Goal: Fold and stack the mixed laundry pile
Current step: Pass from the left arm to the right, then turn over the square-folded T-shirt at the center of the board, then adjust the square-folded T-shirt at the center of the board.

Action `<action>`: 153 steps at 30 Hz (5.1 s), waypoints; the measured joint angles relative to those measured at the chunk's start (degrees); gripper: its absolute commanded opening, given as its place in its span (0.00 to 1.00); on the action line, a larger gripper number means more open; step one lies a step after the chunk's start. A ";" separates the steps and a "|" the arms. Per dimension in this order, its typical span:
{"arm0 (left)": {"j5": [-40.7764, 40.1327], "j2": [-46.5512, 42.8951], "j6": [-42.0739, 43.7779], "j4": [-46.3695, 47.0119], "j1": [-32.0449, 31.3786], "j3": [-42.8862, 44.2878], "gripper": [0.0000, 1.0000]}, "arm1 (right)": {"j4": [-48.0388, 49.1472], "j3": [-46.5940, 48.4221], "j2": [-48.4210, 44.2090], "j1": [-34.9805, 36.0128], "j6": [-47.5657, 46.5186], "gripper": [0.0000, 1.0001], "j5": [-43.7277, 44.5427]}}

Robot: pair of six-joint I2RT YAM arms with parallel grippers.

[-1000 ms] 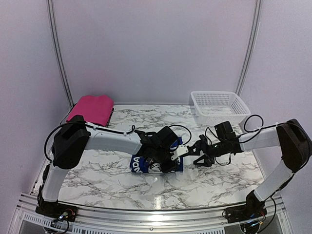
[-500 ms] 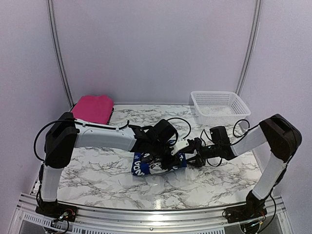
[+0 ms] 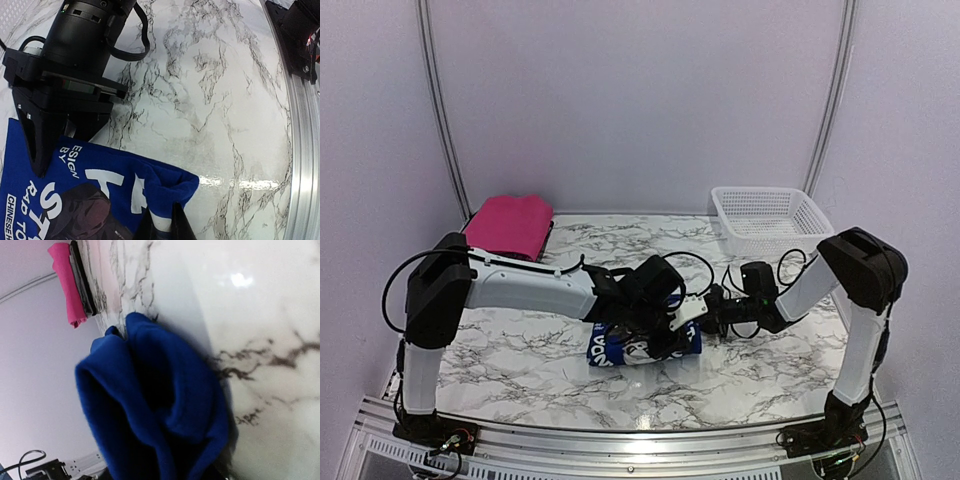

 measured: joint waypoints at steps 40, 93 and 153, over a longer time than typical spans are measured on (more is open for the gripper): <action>-27.61 -36.15 -30.23 1.01 11.98 -25.59 0.99 | -96.76 35.01 -45.03 -13.75 -59.63 0.00 52.87; 8.83 -6.67 -57.16 17.97 17.68 -24.24 0.45 | -51.39 -4.44 -29.49 12.59 -38.82 0.35 17.03; 0.28 17.90 -10.56 -18.18 18.12 24.83 0.00 | -71.91 29.92 -8.09 0.28 -69.44 0.00 30.58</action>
